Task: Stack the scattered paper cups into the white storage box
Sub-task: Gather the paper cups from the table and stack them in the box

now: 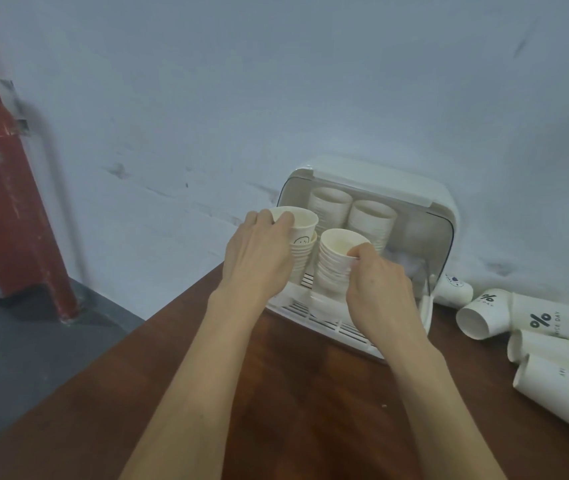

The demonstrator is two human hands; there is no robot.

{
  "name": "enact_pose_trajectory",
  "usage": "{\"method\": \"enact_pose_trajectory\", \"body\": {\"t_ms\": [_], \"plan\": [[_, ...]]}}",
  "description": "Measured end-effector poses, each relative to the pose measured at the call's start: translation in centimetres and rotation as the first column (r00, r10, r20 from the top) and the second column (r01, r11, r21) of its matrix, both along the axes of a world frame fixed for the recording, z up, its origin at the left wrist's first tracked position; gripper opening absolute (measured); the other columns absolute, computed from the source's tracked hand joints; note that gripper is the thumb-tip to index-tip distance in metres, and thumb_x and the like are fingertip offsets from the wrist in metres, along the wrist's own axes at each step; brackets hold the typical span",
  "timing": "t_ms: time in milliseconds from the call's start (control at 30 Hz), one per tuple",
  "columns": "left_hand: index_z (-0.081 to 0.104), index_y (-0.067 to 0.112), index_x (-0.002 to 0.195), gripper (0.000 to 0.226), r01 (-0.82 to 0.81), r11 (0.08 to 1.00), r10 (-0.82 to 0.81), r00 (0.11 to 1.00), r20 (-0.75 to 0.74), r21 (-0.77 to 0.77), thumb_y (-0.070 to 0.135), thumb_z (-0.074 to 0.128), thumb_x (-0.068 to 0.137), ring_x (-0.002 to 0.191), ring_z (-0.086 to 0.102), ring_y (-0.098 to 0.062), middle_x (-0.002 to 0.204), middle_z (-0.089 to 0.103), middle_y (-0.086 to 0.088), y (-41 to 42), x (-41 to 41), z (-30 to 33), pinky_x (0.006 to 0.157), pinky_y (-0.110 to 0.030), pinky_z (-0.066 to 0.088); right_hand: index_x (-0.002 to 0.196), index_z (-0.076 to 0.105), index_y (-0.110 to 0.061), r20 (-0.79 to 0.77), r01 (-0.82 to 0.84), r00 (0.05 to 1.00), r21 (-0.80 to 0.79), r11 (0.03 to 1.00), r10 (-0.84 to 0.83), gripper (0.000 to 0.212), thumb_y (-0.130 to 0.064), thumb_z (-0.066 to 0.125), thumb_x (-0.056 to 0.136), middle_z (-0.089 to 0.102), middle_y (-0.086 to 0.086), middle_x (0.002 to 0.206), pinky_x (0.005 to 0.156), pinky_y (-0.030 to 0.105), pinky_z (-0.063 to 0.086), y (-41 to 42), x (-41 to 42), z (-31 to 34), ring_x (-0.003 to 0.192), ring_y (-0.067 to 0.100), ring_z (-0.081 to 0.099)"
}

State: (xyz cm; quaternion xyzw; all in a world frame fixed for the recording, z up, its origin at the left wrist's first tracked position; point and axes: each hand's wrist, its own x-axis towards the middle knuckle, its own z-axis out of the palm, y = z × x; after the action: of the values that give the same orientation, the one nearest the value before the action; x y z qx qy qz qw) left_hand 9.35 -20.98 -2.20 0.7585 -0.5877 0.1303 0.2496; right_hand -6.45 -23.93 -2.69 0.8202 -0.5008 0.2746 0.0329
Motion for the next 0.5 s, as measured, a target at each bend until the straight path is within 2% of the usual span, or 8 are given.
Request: {"method": "enact_pose_trajectory", "body": {"t_ms": [233,400,500], "plan": [[0.047,0.010,0.114,0.028,-0.010,0.995,0.007,1.000,0.027,0.103,0.008,0.037,0.088,0.102,0.040,-0.030,0.109,0.047,-0.014,0.0,-0.6,-0.3,0.073,-0.031,0.027,0.126,0.051,-0.008,-0.029,0.005,1.000,-0.015,1.000,-0.006,0.031,-0.008,0.040,0.096,0.064,0.015,0.108,0.066,0.033,0.030,0.0,0.1,0.0,0.099,0.034,0.058],[0.046,0.008,0.113,0.026,-0.002,0.986,0.004,1.000,-0.010,0.167,0.010,0.036,0.089,0.104,0.039,-0.033,0.113,0.045,-0.018,0.0,-1.0,-0.2,0.076,-0.034,0.027,0.129,0.049,-0.009,-0.042,0.005,0.999,-0.007,1.000,-0.005,0.036,-0.008,0.040,0.094,0.063,0.016,0.107,0.066,0.033,0.031,0.0,0.1,-0.1,0.097,0.033,0.057],[0.046,0.008,0.119,0.028,0.009,0.984,0.000,0.999,-0.054,0.175,0.015,0.035,0.094,0.106,0.039,-0.034,0.114,0.045,-0.019,-0.1,-0.6,-0.2,0.080,-0.035,0.031,0.136,0.041,-0.011,-0.035,-0.006,0.999,-0.007,1.000,0.006,0.045,-0.006,0.040,0.091,0.062,0.016,0.106,0.067,0.033,0.031,0.3,0.3,0.0,0.095,0.034,0.056]]}}
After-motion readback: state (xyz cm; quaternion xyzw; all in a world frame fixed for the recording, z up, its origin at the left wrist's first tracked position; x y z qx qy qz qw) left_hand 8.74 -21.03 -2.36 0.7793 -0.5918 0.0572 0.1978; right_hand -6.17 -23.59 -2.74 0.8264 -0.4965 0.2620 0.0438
